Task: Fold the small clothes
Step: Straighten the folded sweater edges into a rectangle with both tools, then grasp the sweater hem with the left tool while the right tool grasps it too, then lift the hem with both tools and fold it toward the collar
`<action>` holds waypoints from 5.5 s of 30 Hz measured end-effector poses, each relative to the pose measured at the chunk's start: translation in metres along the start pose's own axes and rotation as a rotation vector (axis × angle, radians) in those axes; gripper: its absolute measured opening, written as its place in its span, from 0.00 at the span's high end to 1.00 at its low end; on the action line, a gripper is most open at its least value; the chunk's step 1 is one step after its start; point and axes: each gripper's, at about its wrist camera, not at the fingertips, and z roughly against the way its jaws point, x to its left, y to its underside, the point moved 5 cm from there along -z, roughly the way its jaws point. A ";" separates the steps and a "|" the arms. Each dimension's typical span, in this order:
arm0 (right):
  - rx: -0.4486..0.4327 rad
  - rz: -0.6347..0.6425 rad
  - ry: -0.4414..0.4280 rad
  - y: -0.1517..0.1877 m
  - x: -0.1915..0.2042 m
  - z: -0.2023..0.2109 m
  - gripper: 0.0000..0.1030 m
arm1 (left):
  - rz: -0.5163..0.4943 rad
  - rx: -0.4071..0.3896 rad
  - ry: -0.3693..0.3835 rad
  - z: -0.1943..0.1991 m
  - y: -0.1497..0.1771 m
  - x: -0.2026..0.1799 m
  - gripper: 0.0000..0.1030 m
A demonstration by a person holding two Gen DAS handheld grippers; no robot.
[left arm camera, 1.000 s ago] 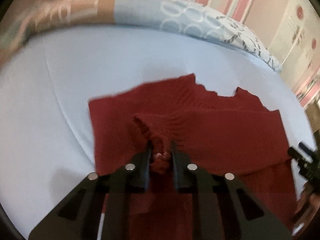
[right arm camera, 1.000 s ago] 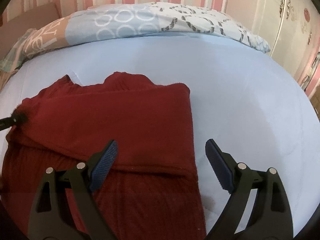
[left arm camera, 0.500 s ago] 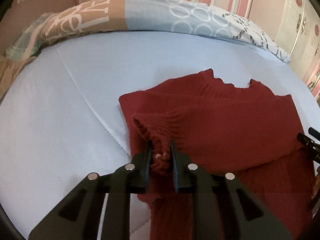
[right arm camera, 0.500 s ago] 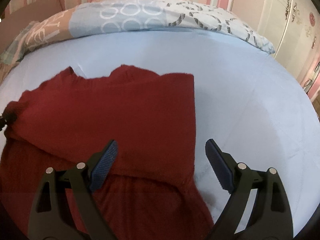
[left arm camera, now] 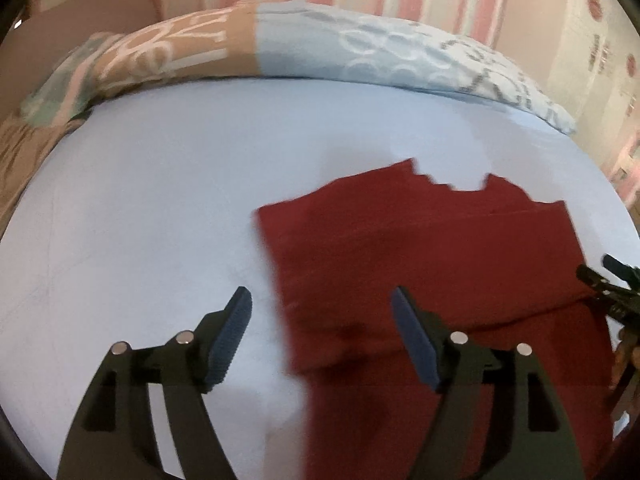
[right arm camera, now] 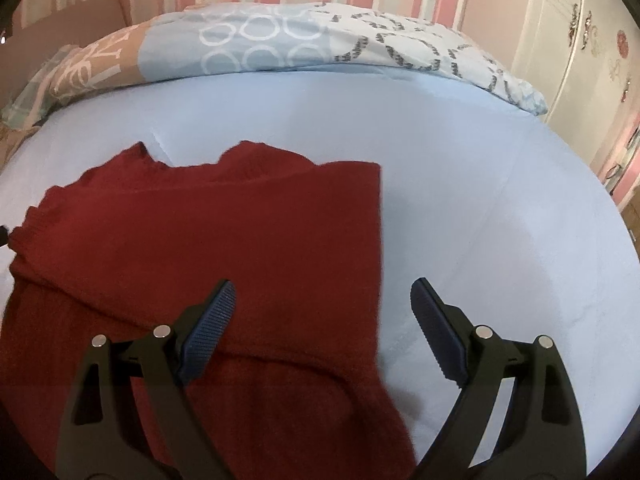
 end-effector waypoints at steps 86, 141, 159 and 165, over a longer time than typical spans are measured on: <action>-0.128 -0.007 0.018 0.239 0.004 0.224 0.03 | 0.018 -0.002 -0.050 0.192 0.276 -0.055 0.06; 0.079 -0.083 0.053 0.283 -0.007 0.182 0.68 | -0.089 0.000 -0.090 0.159 0.287 -0.069 0.88; 0.045 -0.008 0.059 0.278 0.006 0.188 0.87 | -0.073 0.005 -0.064 0.157 0.284 -0.064 0.88; -0.011 0.024 0.086 0.271 0.010 0.196 0.88 | -0.075 -0.019 -0.077 0.161 0.281 -0.065 0.88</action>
